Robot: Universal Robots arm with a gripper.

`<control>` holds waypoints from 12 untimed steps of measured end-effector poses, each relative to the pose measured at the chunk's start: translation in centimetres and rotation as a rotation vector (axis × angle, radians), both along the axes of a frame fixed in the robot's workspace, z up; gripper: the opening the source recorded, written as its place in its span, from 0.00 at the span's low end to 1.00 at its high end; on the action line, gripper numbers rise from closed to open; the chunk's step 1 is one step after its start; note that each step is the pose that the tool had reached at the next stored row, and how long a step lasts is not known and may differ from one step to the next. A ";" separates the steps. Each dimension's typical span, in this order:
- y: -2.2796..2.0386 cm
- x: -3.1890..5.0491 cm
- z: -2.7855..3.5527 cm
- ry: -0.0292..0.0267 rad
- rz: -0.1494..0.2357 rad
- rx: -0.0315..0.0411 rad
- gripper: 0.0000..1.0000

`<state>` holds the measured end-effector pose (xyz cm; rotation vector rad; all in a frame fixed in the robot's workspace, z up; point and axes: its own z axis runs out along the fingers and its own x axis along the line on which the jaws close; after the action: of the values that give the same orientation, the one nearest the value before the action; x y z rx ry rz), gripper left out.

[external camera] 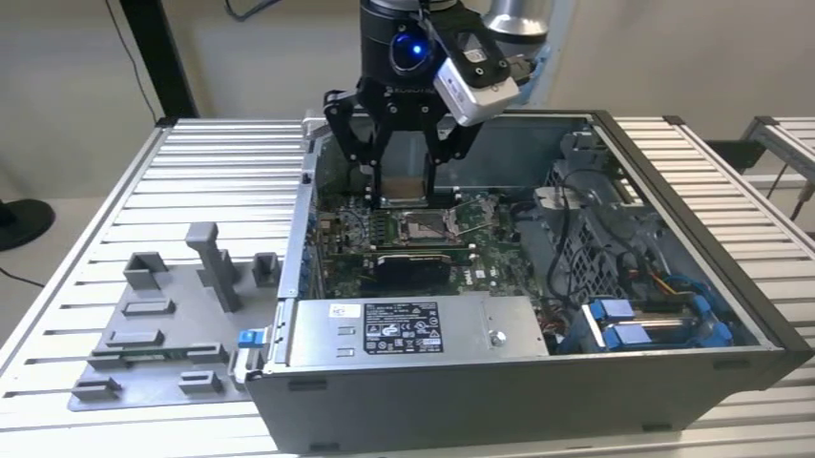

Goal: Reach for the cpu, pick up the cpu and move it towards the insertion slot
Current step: 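Pick up the cpu and move it towards the insertion slot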

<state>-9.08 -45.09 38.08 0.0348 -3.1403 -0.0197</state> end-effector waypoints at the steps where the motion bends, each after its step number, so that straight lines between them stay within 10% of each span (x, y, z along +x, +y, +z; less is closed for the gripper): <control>1: 0.13 0.21 0.00 0.0000 0.000 0.0000 0.00; 12: 2.01 2.15 -0.17 -0.0035 0.000 -0.0001 0.00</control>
<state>-6.92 -43.09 37.92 0.0347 -3.1437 -0.0195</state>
